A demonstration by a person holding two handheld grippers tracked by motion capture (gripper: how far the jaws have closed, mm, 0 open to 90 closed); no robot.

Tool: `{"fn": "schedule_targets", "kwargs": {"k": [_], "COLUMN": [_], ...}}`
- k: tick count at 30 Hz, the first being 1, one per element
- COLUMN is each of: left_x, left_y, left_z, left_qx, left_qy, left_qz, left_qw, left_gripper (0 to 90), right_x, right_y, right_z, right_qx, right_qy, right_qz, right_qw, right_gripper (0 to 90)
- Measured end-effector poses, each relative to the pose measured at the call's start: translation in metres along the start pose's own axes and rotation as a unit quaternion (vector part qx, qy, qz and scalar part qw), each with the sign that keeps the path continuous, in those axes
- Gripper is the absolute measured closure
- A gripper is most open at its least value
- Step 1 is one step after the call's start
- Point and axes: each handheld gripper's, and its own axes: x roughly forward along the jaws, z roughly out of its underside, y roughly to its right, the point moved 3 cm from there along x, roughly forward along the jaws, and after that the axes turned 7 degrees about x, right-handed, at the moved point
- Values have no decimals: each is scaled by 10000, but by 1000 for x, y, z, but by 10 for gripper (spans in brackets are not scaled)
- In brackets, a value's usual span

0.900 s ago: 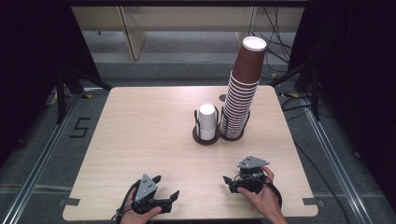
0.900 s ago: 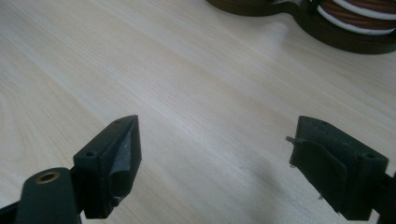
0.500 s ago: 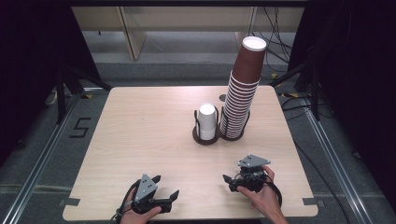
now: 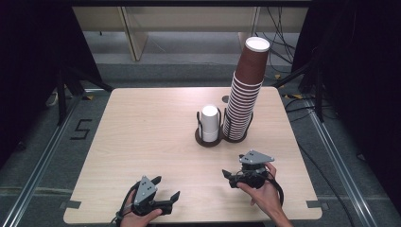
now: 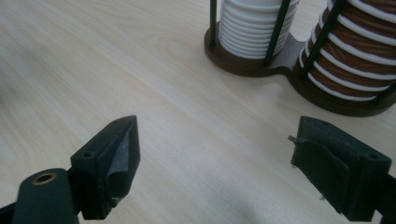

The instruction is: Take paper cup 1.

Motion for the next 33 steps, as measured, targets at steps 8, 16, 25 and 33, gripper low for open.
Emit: {"fn": "schedule_targets", "kwargs": {"k": [8, 16, 25, 33], "left_x": [-1, -2, -1, -3], "left_y": [-1, -1, -3, -5], "left_z": [0, 0, 0, 0], "left_qx": [-24, -33, -54, -57], "left_qy": [-23, -22, 13, 28], "left_qz": [-23, -19, -52, -66], "left_qw": [10000, 10000, 10000, 10000], "left_gripper": [148, 148, 148, 148], "right_x": [5, 6, 10, 16], "right_y": [0, -1, -3, -6], "right_z": [-8, -18, -40, -63], "right_qx": [-13, 60, -7, 21], "right_qy": [22, 69, 278, 446], "right_qz": [-47, -116, -248, -280], "right_qw": [10000, 9999, 9993, 9986], "right_gripper": [161, 179, 218, 224]}}
